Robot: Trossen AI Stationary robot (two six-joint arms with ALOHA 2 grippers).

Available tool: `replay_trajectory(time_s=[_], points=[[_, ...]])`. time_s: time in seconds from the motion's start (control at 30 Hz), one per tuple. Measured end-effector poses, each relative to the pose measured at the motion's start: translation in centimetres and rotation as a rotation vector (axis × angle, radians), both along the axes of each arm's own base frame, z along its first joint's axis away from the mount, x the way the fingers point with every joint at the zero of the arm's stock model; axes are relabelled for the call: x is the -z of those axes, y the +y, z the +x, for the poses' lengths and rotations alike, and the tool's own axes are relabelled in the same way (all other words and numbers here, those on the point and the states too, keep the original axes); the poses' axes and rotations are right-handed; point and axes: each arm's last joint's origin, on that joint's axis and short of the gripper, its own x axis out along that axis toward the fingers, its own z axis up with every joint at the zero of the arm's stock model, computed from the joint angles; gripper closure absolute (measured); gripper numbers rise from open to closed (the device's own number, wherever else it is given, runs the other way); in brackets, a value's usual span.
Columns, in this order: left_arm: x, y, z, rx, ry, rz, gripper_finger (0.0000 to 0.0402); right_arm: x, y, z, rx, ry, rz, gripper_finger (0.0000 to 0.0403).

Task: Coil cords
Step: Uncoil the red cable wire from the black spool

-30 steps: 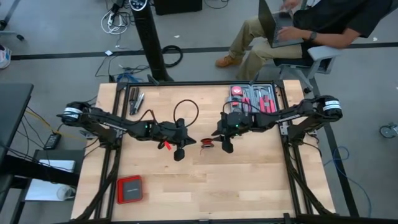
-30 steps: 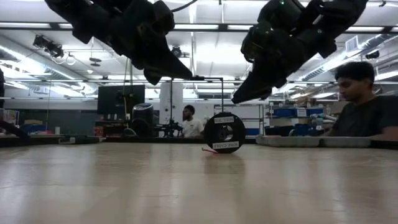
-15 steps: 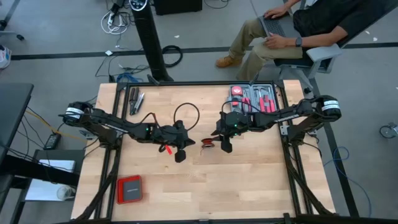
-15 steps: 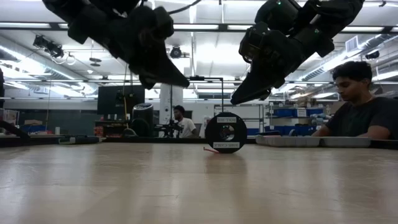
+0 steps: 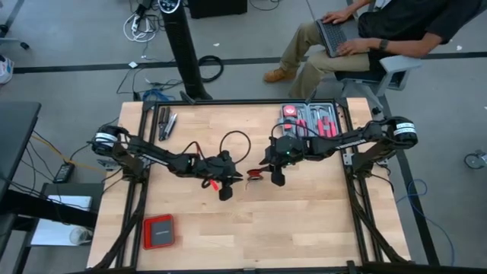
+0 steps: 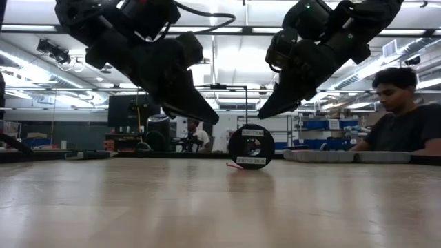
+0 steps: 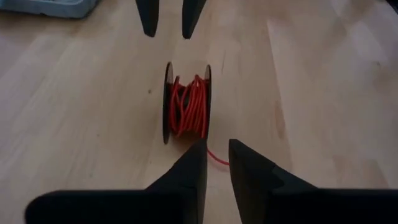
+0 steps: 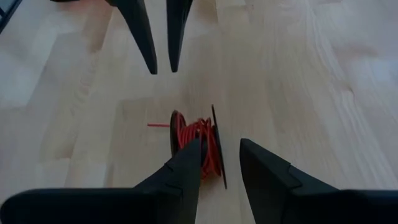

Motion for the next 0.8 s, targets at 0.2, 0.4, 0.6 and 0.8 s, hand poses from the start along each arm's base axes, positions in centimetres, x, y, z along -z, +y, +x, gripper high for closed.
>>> replay_trajectory(time_s=[0.2,0.4,0.6,0.8], points=[[0.3,0.0,0.3,0.002,-0.015,0.002,0.0330,1.4,0.0,0.5,-0.004,0.038,-0.002,0.0290],[0.4,0.0,0.3,0.002,-0.008,0.003,0.0330,2.7,0.0,1.1,-0.006,0.050,-0.002,0.0290],[0.5,0.0,0.2,0.009,0.001,0.022,0.0330,3.6,-0.1,1.5,-0.012,0.049,-0.009,0.0298],[0.5,0.0,0.2,0.012,0.001,0.036,0.0330,3.9,0.0,1.5,-0.026,0.062,-0.025,0.0383]])
